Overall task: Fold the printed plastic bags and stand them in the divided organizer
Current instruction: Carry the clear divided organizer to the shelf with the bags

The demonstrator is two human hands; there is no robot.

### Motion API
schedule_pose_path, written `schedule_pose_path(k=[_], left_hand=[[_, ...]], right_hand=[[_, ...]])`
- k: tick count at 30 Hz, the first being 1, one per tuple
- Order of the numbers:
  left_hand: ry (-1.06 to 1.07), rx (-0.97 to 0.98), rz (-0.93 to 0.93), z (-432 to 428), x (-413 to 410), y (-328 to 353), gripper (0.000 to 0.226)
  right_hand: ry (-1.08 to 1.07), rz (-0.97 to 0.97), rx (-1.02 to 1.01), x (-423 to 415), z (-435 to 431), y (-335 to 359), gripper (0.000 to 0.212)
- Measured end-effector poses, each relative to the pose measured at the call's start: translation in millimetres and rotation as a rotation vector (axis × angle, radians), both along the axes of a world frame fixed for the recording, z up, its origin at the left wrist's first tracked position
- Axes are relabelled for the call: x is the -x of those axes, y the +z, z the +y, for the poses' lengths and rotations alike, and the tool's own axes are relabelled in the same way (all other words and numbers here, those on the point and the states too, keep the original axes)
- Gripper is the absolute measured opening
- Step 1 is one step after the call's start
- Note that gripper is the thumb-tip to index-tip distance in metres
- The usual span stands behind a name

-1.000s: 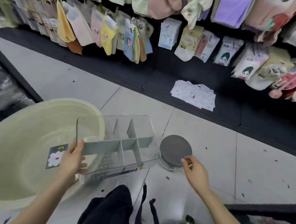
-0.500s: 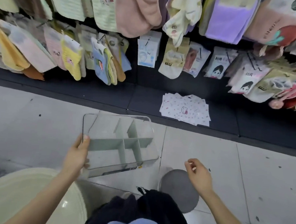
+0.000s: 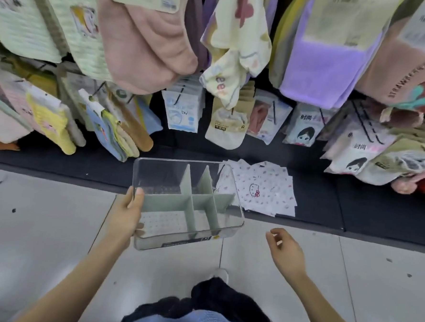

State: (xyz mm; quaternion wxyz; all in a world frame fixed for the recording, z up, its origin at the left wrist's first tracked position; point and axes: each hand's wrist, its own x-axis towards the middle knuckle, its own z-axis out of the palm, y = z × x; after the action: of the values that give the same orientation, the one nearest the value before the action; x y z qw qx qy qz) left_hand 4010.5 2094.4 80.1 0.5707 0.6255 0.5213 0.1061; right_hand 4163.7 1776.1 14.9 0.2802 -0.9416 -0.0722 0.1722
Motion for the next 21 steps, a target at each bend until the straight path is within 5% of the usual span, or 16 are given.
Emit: schedule_pose_path(k=[21], left_hand=[[-0.187,0.053,0.154,3.6,-251.7,-25.3,0.062]], right_hand=[[-0.134,0.113,0.02,-208.6,2.6,-26.5,0.031]])
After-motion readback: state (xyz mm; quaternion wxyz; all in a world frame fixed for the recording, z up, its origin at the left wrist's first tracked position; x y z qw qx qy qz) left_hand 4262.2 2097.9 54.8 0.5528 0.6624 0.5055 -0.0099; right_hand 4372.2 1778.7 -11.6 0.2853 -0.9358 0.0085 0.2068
